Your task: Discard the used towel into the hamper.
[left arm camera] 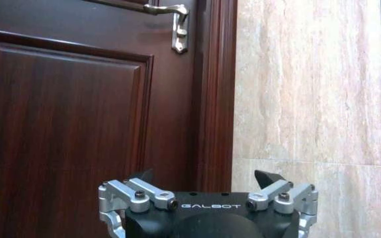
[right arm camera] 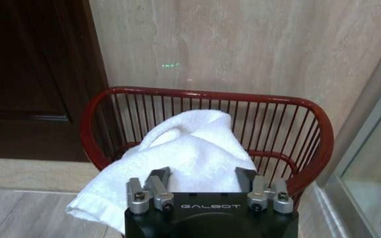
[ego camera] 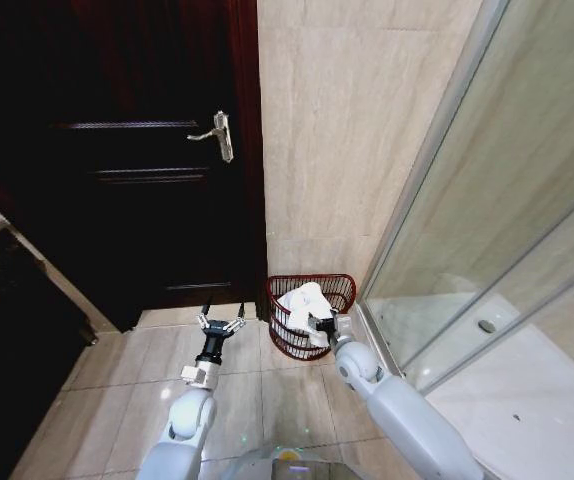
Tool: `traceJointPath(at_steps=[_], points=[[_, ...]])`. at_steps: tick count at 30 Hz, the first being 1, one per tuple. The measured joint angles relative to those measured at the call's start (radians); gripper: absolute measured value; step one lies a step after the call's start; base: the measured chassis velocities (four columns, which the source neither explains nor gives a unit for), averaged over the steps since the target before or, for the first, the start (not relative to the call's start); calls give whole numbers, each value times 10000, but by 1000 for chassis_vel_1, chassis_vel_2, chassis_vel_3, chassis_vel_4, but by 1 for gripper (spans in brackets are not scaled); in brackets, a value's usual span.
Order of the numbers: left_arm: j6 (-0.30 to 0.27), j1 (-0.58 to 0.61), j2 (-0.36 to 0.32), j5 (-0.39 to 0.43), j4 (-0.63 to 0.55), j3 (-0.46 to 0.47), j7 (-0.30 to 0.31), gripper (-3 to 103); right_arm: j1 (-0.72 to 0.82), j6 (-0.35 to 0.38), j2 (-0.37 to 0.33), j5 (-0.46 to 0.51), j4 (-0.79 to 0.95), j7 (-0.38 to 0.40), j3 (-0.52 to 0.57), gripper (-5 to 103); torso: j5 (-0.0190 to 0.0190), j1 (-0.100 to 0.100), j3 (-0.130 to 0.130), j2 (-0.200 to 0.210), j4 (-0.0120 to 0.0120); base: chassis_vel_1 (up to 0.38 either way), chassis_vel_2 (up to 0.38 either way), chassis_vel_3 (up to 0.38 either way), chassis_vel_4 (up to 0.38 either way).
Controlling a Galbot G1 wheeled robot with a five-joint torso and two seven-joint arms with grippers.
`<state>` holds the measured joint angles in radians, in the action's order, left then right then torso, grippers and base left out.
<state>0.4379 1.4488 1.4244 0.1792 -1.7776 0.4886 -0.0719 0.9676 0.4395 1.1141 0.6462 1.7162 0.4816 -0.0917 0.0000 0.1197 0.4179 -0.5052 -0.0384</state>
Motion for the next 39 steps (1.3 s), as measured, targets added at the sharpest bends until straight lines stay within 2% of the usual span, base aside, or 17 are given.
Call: traceJointPath(at_steps=[1,2,4,5,8,10,11,13,14,15,17,19,32,39], points=[[1,-12,-5,2,5,-3,-6,100,5,-19,6,4,-7,-7,8,61,0,0,0,0,0,0,0,0,0],[1,-28,-7,5,11,-8,-11,100,9,-40,9,6,-16,-16,16,61,0,0,0,0,0,0,0,0,0],[1,-71,-13,9,21,-22,-17,100,10,-87,12,9,-29,-35,26,51,0,0,0,0,0,0,0,0,0],[1,-71,-13,9,21,-22,-17,100,10,-87,12,9,-29,-35,26,51,0,0,0,0,0,0,0,0,0],[1,-115,-15,10,22,-46,-23,100,1,-145,7,12,-34,-41,29,35,0,0,0,0,0,0,0,0,0],[1,-115,-15,10,22,-46,-23,100,1,-145,7,12,-34,-41,29,35,0,0,0,0,0,0,0,0,0],[1,-128,-10,8,25,-53,-26,100,-8,-182,-2,12,-36,-42,29,24,0,0,0,0,0,0,0,0,0],[2,-129,-5,6,35,-54,-26,100,-10,-196,-5,12,-37,-43,28,24,0,0,0,0,0,0,0,0,0],[7,-128,3,2,59,-54,-28,100,-10,-220,-8,12,-41,-43,24,19,0,0,0,0,0,0,0,0,0],[24,-122,15,-1,79,-53,-29,100,-6,-244,-10,12,-42,-41,19,8,0,0,0,0,0,0,0,0,0],[40,-116,20,-1,90,-47,-29,100,1,-250,-12,11,-42,-41,15,8,0,0,0,0,0,0,0,0,0],[65,-104,19,0,98,-14,-30,100,13,-255,-18,12,-42,-38,9,1,0,0,0,0,0,0,0,0,0],[156,-7,-6,52,108,85,-27,100,-99,-376,-7,182,61,43,237,0,1,0,0,0,1,0,0,0,0],[289,121,-92,119,228,205,-31,100,-709,-463,-97,486,163,72,589,0,0,0,0,0,1,0,0,0,0]])
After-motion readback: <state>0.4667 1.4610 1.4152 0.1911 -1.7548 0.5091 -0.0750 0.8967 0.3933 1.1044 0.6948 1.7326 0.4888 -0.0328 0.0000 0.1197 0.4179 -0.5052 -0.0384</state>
